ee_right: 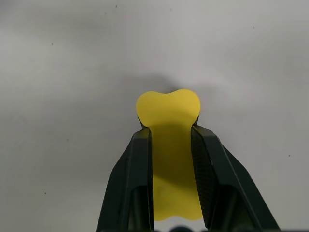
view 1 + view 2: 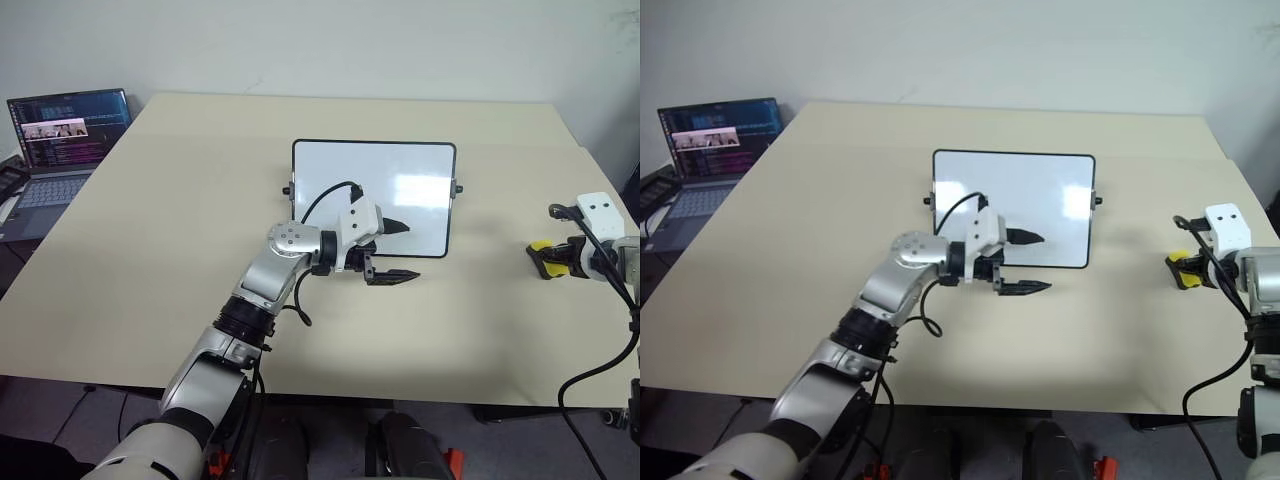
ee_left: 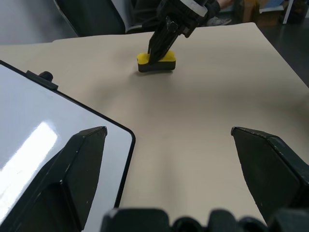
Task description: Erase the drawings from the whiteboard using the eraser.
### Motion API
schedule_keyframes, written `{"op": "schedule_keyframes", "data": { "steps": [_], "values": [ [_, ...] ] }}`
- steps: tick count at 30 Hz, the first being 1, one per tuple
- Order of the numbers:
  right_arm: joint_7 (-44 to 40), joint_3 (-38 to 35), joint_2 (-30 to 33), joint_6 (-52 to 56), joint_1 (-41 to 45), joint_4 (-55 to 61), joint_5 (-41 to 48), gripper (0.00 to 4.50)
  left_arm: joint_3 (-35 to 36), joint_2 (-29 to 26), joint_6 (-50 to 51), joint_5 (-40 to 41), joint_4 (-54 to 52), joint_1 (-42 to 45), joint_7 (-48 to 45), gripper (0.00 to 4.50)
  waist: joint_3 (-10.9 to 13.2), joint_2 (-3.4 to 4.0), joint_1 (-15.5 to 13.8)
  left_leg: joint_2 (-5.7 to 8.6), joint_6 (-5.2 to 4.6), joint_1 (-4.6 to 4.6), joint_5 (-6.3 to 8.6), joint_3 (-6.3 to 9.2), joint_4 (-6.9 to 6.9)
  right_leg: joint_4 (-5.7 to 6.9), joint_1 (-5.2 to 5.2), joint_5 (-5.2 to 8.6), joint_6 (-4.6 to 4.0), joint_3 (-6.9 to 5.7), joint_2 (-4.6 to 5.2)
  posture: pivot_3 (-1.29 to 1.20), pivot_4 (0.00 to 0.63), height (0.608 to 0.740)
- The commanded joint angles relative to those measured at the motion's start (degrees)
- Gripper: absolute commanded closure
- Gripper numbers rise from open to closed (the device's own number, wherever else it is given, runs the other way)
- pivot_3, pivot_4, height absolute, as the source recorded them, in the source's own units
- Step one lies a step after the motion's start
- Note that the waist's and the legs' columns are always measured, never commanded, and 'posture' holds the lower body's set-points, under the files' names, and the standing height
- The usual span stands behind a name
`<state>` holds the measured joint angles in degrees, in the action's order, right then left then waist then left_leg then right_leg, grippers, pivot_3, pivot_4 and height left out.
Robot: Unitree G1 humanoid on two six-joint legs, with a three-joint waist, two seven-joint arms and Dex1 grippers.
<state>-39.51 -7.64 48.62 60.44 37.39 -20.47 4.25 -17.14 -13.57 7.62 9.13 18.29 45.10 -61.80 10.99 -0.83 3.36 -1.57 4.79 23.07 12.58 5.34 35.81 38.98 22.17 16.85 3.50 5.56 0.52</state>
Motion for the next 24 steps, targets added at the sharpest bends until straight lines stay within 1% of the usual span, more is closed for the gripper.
{"op": "schedule_keyframes", "data": {
  "steps": [1,12,17,21,24],
  "values": [
    [0.55,-0.64,1.25,-1.01,1.06,-0.28,0.78,3.41,1.35,-0.08,0.25,0.94,-2.79,0.02,0.38,0.00,0.00,0.00,0.01,0.00,0.00,0.00,0.00,0.00,0.00,0.00,0.00,0.00,0.00,0.00,0.00,0.00,0.150,0.740],
    [1.77,-1.49,0.88,-2.89,0.57,-2.11,2.61,3.41,1.51,0.00,0.57,0.95,-2.68,0.24,0.27,0.00,0.00,0.00,0.04,0.00,0.00,0.00,0.00,-0.01,0.00,0.01,0.00,0.00,0.00,0.00,0.00,0.00,0.150,0.740],
    [1.08,-0.70,1.59,-2.23,-0.15,0.37,2.89,3.41,1.75,-0.23,0.83,1.15,-2.60,0.28,0.05,0.00,0.00,0.00,0.04,0.00,0.00,0.00,0.00,-0.01,0.00,0.01,0.00,0.00,0.00,0.00,0.00,0.00,0.150,0.740],
    [4.76,-3.65,0.90,-2.78,1.42,-1.79,2.84,3.41,1.81,-0.37,1.00,1.17,-2.58,0.31,-0.03,0.00,0.00,0.00,0.02,0.00,0.00,0.00,0.00,0.00,0.00,0.01,0.00,0.00,0.00,0.00,0.00,0.00,0.150,0.740],
    [4.59,-2.29,1.01,-3.34,0.23,-1.17,2.87,3.41,1.92,-0.45,1.16,1.27,-2.60,0.40,-0.08,0.00,0.00,0.00,0.04,0.00,0.00,0.00,0.00,0.00,0.00,0.01,0.00,0.00,0.00,0.00,0.00,0.00,0.150,0.740]
  ]
}}
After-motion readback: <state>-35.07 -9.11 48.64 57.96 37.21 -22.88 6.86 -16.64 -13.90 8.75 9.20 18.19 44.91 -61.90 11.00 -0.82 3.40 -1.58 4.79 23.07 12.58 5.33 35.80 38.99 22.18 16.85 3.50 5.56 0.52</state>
